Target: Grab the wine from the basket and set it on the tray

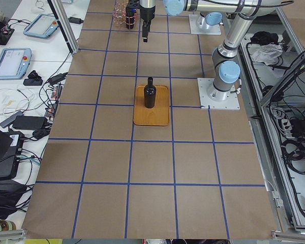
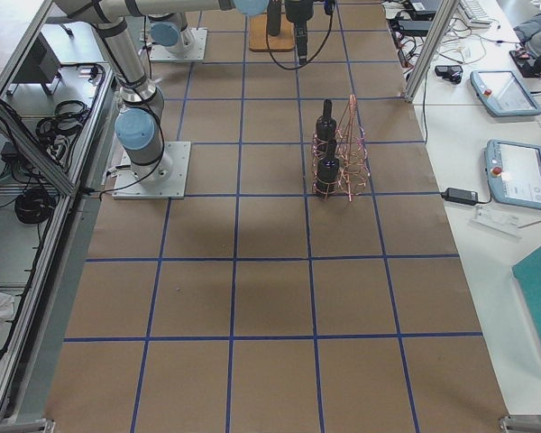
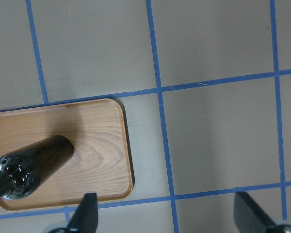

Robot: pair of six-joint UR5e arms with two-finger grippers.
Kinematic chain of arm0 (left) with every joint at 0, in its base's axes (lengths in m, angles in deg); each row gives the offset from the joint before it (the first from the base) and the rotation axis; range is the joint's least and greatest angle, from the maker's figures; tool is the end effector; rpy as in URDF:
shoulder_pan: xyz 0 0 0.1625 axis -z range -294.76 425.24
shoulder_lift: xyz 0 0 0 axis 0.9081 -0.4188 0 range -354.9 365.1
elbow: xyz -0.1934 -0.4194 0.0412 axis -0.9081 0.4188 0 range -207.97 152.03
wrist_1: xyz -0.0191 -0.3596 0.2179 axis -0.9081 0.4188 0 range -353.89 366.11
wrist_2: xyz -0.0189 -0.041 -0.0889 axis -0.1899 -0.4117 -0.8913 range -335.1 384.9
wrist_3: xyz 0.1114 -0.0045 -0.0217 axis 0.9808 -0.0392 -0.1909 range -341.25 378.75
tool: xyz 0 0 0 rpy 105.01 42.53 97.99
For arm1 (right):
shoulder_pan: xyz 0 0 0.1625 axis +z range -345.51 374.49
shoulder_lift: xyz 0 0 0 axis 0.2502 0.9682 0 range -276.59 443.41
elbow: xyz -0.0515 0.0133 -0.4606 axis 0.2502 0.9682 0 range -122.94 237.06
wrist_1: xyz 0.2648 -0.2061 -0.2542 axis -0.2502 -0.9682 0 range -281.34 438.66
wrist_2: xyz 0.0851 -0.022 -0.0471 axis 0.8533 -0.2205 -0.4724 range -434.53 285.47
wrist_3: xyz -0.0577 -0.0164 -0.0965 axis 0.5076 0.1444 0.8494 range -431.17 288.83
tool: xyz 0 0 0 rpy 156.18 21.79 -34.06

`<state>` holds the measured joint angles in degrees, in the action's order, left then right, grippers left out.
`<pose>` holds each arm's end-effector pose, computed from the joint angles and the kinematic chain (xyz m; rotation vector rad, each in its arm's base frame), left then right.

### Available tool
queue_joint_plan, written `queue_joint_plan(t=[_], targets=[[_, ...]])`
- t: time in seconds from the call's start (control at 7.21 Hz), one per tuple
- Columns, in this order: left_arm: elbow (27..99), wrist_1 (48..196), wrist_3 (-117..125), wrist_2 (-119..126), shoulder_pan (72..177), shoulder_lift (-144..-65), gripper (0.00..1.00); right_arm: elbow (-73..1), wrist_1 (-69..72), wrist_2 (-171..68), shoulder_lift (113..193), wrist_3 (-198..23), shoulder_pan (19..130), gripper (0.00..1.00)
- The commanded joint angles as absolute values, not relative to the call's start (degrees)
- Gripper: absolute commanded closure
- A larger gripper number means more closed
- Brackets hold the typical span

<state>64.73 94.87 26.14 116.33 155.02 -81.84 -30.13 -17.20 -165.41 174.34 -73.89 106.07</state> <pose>-0.1285 -0.4778 0.5173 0.1940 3.1084 -0.0407 0.1455 -0.5044 0.5568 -0.0331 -3.1212 0.2629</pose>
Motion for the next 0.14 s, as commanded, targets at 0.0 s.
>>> queue_joint_plan(t=[0.0], targets=[[64.8, 94.9, 26.1, 116.3, 155.1, -81.7, 0.00, -30.1, -17.2, -165.4, 174.4, -73.8, 106.1, 0.00]])
